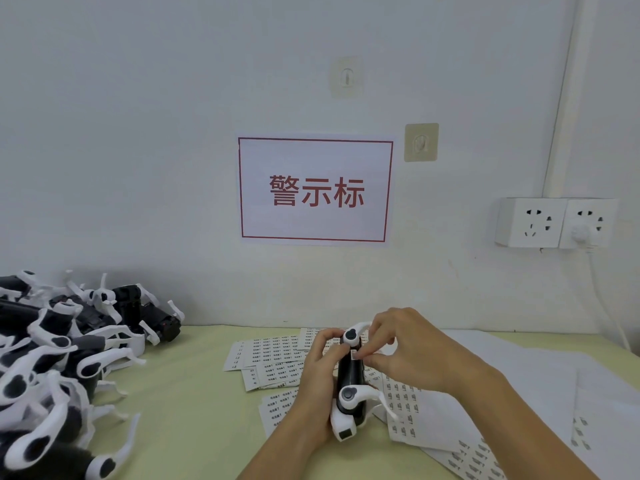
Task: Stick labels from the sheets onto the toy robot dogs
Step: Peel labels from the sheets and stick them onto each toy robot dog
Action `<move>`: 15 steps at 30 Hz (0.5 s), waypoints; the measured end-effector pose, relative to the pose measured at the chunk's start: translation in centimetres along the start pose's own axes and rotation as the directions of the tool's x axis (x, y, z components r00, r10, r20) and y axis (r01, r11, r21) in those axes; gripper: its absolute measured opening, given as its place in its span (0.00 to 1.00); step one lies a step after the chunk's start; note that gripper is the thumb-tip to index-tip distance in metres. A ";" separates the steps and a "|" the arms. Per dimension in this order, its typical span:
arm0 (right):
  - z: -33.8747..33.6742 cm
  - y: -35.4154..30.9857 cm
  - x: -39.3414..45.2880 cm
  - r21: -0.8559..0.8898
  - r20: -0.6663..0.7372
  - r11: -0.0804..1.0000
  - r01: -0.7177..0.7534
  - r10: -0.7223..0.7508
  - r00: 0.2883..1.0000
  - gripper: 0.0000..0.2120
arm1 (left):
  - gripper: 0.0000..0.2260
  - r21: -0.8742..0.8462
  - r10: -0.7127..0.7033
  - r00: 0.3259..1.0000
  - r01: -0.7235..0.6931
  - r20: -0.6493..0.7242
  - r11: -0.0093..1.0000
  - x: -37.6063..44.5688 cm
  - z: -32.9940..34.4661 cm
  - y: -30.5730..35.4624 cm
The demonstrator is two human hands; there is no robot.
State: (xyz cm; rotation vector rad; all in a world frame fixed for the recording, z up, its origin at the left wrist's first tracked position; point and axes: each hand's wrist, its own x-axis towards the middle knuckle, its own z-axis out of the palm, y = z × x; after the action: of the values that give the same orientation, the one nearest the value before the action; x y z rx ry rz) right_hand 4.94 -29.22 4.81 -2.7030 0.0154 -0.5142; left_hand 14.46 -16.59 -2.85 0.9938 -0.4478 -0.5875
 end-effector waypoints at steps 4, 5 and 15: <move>-0.2 -0.1 0.0 0.099 -0.114 0.995 0.018 -0.006 0.993 0.17 | 0.13 0.036 0.030 0.999 -0.029 -0.030 0.999 -0.1 0.1 0.1; -0.2 0.0 0.1 0.104 -0.161 0.994 0.015 0.002 0.987 0.18 | 0.12 0.037 0.035 0.999 -0.034 -0.028 0.999 -0.2 0.0 0.1; 1.6 0.7 0.7 0.137 -0.090 0.971 -0.194 0.207 0.974 0.14 | 0.08 0.021 0.019 0.999 -0.019 0.029 1.000 -0.7 0.0 0.4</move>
State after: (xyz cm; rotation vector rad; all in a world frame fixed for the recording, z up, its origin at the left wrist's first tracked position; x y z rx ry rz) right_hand 6.18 -29.36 3.37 -2.5119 0.2722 -0.5721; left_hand 14.04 -15.98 -2.62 1.0014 -0.4893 -0.5817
